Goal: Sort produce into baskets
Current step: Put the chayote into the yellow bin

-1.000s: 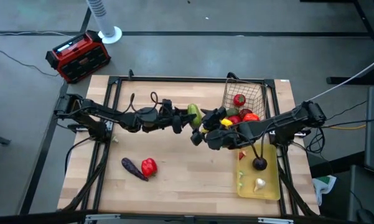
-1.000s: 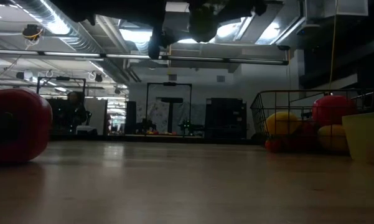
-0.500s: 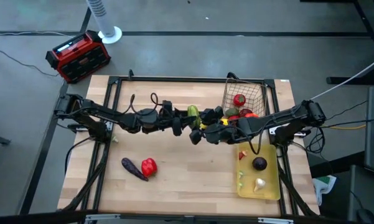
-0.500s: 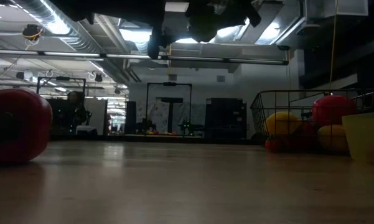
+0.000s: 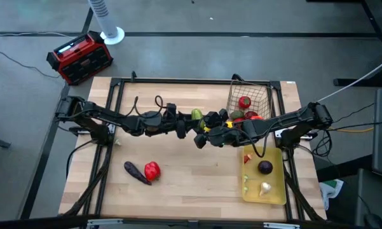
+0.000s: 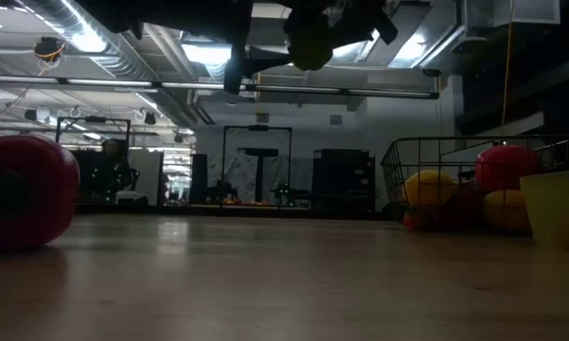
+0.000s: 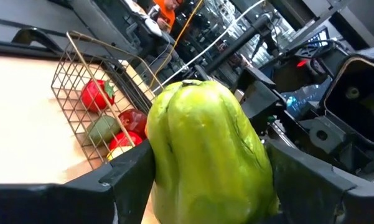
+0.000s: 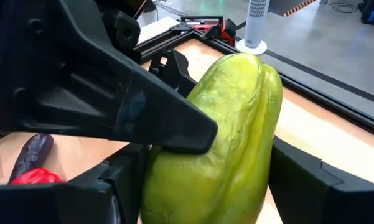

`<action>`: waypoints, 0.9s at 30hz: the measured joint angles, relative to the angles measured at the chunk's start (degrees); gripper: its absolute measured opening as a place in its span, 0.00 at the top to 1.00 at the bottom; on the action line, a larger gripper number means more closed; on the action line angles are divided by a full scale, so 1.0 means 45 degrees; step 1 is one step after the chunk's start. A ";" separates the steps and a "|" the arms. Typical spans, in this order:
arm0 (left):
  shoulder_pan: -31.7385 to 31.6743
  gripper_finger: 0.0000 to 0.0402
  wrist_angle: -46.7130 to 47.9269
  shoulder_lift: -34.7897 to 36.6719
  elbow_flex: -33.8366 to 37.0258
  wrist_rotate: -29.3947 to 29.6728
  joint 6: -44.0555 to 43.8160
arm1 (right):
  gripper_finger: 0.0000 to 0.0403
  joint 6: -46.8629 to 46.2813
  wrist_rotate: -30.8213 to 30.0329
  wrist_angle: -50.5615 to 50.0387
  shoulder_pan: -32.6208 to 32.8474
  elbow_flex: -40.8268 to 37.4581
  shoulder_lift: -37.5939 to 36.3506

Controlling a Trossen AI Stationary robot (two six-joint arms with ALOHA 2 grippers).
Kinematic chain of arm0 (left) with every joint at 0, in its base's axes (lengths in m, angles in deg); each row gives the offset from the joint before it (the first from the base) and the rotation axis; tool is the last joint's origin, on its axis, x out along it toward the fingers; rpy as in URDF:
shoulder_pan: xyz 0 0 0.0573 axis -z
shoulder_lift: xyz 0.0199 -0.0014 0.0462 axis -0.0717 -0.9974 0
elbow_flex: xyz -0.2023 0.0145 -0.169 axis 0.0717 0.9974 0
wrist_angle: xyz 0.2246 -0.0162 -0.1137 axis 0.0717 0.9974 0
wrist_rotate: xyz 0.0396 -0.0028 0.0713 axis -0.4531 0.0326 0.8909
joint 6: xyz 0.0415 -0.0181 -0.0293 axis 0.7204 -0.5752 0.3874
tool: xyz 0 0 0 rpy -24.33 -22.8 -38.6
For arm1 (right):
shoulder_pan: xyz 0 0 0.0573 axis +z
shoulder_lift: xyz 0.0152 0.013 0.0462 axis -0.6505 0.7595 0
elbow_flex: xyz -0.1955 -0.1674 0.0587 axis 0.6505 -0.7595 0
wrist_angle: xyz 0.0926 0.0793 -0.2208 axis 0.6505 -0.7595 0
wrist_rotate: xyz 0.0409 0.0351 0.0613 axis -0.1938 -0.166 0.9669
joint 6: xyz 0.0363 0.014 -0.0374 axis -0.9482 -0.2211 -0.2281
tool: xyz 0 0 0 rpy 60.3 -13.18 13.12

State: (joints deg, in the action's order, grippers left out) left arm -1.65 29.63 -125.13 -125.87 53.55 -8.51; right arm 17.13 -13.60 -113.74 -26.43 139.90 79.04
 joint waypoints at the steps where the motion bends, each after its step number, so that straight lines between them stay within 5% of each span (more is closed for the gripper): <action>1: -0.0014 0.29 0.0005 0.0000 0.0000 -0.0022 -0.0107 | 0.34 0.0000 0.0005 -0.0027 0.0000 0.0000 0.0000; 14: -0.0041 0.25 0.0230 0.0000 0.0000 -0.0272 0.0744 | 0.34 0.0189 0.0180 -0.0420 0.0015 0.0000 0.0000; 27: -0.0541 0.07 0.0282 0.0000 -0.0010 -0.1278 0.3261 | 0.34 0.0160 0.1219 -0.2028 0.0029 0.0000 -0.0064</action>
State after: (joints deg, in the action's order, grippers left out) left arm -4.08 30.89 -125.13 -125.91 47.81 6.16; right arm 17.86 -8.11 -122.86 -26.30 139.90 78.75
